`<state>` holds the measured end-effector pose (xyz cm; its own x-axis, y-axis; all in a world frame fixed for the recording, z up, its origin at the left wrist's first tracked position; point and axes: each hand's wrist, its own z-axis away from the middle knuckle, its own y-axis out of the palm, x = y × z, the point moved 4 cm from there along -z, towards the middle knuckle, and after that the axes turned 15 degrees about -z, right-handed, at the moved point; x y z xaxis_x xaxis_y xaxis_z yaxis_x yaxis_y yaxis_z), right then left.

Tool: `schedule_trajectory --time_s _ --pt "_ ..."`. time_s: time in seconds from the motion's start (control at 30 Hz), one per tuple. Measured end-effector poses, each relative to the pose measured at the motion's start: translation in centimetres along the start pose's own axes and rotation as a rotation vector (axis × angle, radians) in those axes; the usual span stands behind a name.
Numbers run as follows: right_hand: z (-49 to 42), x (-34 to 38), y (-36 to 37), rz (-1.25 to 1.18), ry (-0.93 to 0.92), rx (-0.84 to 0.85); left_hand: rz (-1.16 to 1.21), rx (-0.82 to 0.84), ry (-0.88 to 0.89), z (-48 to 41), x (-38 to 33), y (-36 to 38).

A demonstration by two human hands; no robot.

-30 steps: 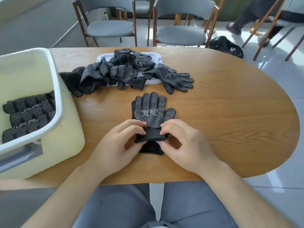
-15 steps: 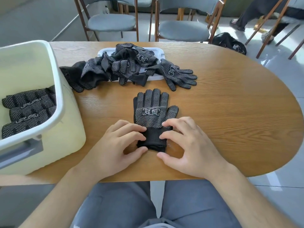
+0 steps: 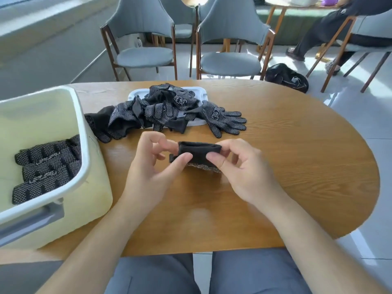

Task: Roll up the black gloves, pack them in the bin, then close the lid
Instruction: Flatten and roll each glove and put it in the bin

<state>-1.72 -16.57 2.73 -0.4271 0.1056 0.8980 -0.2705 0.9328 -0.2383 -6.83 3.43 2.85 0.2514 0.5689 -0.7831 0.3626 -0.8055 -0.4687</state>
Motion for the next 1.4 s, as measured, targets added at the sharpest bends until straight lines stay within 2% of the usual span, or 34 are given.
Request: schedule_trajectory --time_s 0.13,0.3,0.4,0.57,0.9,1.4 --pt "-3.4 2.8 -1.1 -0.207 0.013 -0.066 0.154 -0.029 -0.046 -3.4 -2.6 -0.5" --pt "-5.4 4.9 -2.6 -0.180 -0.012 -0.141 0.283 0.010 -0.121 -6.0 -4.5 -0.4" --pt "-5.7 5.3 -2.9 -0.170 -0.012 -0.122 0.320 0.062 -0.147 -6.3 -4.9 0.2" --pt "-5.7 5.0 -2.8 -0.265 -0.031 -0.139 0.393 0.022 -0.192 -6.2 -5.3 0.7" --pt "-5.5 5.4 -2.3 -0.276 -0.049 -0.171 0.419 -0.054 -0.218 -5.7 -5.0 0.7" --pt "-5.6 5.0 -2.1 -0.232 -0.055 -0.151 0.472 -0.059 -0.241 -5.2 -5.1 0.7"
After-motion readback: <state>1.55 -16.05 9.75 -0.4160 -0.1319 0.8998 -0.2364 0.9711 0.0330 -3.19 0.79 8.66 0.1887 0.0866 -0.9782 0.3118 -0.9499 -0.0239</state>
